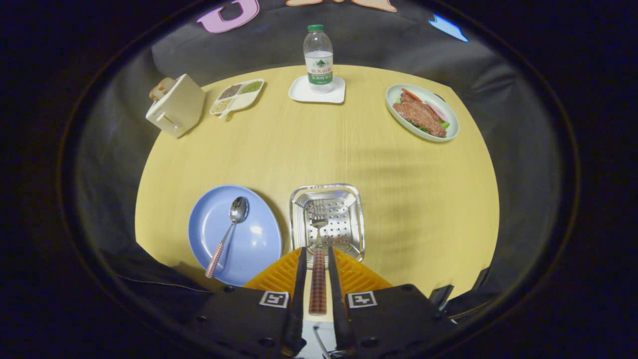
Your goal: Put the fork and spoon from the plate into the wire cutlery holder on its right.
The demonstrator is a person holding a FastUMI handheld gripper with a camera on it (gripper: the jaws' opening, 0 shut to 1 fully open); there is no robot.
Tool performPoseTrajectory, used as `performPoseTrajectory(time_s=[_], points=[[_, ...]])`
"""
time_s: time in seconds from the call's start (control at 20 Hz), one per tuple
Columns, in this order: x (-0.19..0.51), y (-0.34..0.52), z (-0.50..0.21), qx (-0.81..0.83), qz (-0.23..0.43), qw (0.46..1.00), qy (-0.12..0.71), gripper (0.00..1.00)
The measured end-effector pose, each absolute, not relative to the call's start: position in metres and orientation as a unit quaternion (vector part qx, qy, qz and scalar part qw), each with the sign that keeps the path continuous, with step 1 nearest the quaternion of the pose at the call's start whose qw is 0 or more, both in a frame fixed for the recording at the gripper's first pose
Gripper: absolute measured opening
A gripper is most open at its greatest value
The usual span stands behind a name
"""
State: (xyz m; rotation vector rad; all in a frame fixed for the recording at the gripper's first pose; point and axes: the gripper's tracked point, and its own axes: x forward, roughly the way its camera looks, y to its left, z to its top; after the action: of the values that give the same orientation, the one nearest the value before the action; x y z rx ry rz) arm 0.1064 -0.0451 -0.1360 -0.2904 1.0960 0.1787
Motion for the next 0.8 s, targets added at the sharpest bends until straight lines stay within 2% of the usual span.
performPoseTrajectory(time_s=[0.05,0.25,0.5,0.8], points=[[0.104,-0.043,-0.133,-0.132,0.086,0.841,0.517,0.29],[0.098,-0.04,-0.116,-0.123,0.083,0.858,0.492,0.91],[0.087,-0.02,-0.085,-0.099,0.078,0.892,0.434,0.94],[0.059,0.007,-0.074,-0.021,0.035,0.94,0.338,0.97]])
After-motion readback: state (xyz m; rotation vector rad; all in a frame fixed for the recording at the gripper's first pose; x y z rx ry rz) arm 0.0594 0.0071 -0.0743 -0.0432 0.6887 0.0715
